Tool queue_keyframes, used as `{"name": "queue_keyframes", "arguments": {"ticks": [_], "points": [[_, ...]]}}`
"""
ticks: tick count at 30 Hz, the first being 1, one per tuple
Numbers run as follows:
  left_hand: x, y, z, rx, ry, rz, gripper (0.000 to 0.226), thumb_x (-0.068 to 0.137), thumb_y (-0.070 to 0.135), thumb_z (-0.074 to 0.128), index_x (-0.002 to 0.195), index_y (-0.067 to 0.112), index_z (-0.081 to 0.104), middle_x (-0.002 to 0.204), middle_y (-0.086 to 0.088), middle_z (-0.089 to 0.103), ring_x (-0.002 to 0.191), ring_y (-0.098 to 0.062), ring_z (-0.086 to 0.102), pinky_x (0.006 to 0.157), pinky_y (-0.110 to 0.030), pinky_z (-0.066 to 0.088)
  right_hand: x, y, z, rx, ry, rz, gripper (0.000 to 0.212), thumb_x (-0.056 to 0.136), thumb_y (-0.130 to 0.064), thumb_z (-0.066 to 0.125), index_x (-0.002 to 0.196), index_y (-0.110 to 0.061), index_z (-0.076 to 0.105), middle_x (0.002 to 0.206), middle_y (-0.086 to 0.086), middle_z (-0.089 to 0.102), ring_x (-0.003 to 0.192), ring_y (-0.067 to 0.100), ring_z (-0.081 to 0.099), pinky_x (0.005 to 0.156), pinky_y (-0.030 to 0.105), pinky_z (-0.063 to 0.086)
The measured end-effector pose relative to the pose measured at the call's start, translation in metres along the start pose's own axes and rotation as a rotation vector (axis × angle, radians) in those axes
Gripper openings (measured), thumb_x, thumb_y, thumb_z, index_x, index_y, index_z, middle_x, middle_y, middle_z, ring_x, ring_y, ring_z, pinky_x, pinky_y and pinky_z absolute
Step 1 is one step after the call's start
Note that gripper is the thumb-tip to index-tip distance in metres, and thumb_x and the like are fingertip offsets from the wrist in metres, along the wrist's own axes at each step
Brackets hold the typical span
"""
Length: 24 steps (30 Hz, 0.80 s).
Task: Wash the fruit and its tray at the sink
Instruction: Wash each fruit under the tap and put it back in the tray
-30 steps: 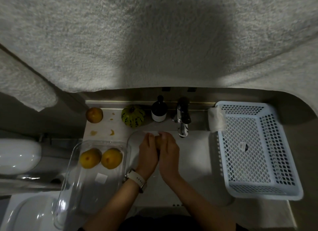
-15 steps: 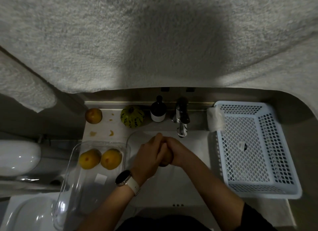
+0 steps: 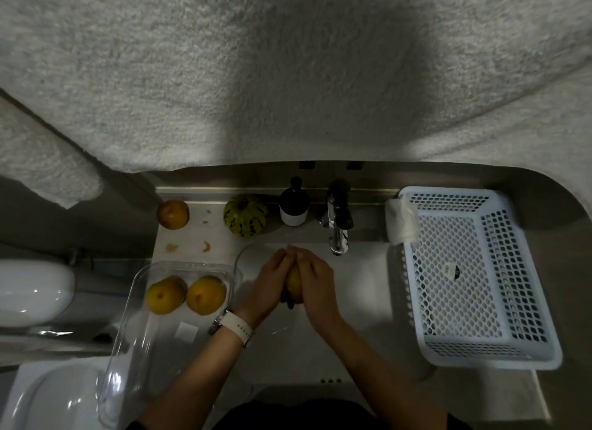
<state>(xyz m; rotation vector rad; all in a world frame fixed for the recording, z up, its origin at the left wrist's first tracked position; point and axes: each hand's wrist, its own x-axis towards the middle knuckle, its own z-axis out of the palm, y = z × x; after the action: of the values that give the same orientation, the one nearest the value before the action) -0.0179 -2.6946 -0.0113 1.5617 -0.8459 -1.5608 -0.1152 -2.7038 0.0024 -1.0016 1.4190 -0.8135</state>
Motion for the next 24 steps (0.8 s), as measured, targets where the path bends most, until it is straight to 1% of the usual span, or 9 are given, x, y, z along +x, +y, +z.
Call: {"name": "queue_keyframes", "arguments": {"ticks": [3,5,9,11,13,15,18,21,24], "points": [[0.005,0.001,-0.011,0.133,-0.1,0.001,0.023,0.103,0.033,0.036,0.109,0.031,0.059,0.101,-0.007,0.066,0.064,-0.004,0.064,0.05,-0.016,0.046,0.005,-0.002,-0.006,-0.18,-0.126,-0.075,0.023,0.102,-0.017,0.042,0.111,-0.017,0.063,0.105,0.0,0.066,0.095,0.012,0.063,0.083,0.016,0.047],[0.007,0.002,-0.01,0.106,-0.094,-0.02,0.032,0.101,0.046,0.037,0.108,0.025,0.061,0.099,-0.013,0.068,0.063,-0.012,0.068,0.047,-0.022,0.048,0.005,-0.004,-0.003,-0.109,-0.105,-0.013,0.02,0.102,-0.023,0.043,0.109,-0.022,0.062,0.103,-0.003,0.066,0.097,0.013,0.063,0.087,0.027,0.05],[0.009,-0.003,-0.007,0.125,0.107,-0.041,0.066,0.073,0.083,0.045,0.103,0.027,0.064,0.096,-0.005,0.071,0.075,-0.018,0.071,0.059,-0.031,0.056,0.008,-0.002,0.004,0.148,0.05,0.32,0.032,0.101,-0.03,0.045,0.108,-0.006,0.063,0.108,0.02,0.066,0.099,0.037,0.064,0.084,0.052,0.054],[0.008,-0.008,-0.009,0.096,0.19,-0.002,0.061,0.071,0.076,0.055,0.099,0.021,0.06,0.087,-0.008,0.069,0.062,-0.014,0.069,0.048,-0.024,0.049,0.011,-0.002,0.003,0.417,0.084,0.518,0.034,0.102,-0.031,0.042,0.107,-0.003,0.06,0.11,0.026,0.063,0.098,0.04,0.063,0.083,0.053,0.052],[0.004,-0.011,-0.007,0.118,0.216,0.046,0.048,0.076,0.064,0.06,0.097,0.022,0.057,0.083,-0.005,0.068,0.065,-0.011,0.067,0.051,-0.018,0.046,0.012,0.001,0.001,0.655,0.112,0.58,0.037,0.102,-0.032,0.04,0.113,0.0,0.056,0.108,0.027,0.062,0.091,0.034,0.063,0.08,0.045,0.052],[0.0,-0.016,0.003,0.099,0.194,0.061,0.029,0.088,0.05,0.057,0.1,0.024,0.056,0.094,-0.004,0.066,0.085,-0.015,0.065,0.064,-0.017,0.049,0.01,0.006,0.006,0.743,0.128,0.537,0.04,0.102,-0.03,0.041,0.122,0.003,0.053,0.113,0.028,0.061,0.093,0.032,0.062,0.08,0.04,0.052],[-0.006,-0.018,0.017,0.04,0.182,-0.039,0.017,0.101,0.044,0.036,0.104,0.038,0.052,0.11,-0.005,0.058,0.103,-0.022,0.059,0.082,-0.035,0.055,0.004,0.014,0.016,0.685,0.179,0.488,0.034,0.101,-0.03,0.043,0.121,-0.006,0.057,0.114,0.019,0.063,0.095,0.028,0.063,0.074,0.036,0.055],[-0.011,-0.016,0.022,-0.207,0.149,-0.193,0.035,0.102,0.049,0.03,0.121,0.03,0.051,0.114,-0.005,0.062,0.098,-0.02,0.066,0.06,-0.028,0.058,0.0,0.021,0.015,0.388,0.219,0.319,0.019,0.101,-0.025,0.042,0.103,-0.018,0.06,0.097,0.004,0.065,0.089,0.021,0.064,0.071,0.029,0.053],[-0.008,-0.014,0.024,-0.349,0.255,-0.289,0.043,0.101,0.049,0.035,0.126,0.02,0.052,0.116,-0.012,0.064,0.095,-0.025,0.067,0.059,-0.03,0.055,-0.002,0.026,0.01,0.02,0.115,0.017,0.014,0.103,-0.02,0.04,0.103,-0.025,0.053,0.096,-0.008,0.061,0.089,0.009,0.062,0.077,0.022,0.051]]}}
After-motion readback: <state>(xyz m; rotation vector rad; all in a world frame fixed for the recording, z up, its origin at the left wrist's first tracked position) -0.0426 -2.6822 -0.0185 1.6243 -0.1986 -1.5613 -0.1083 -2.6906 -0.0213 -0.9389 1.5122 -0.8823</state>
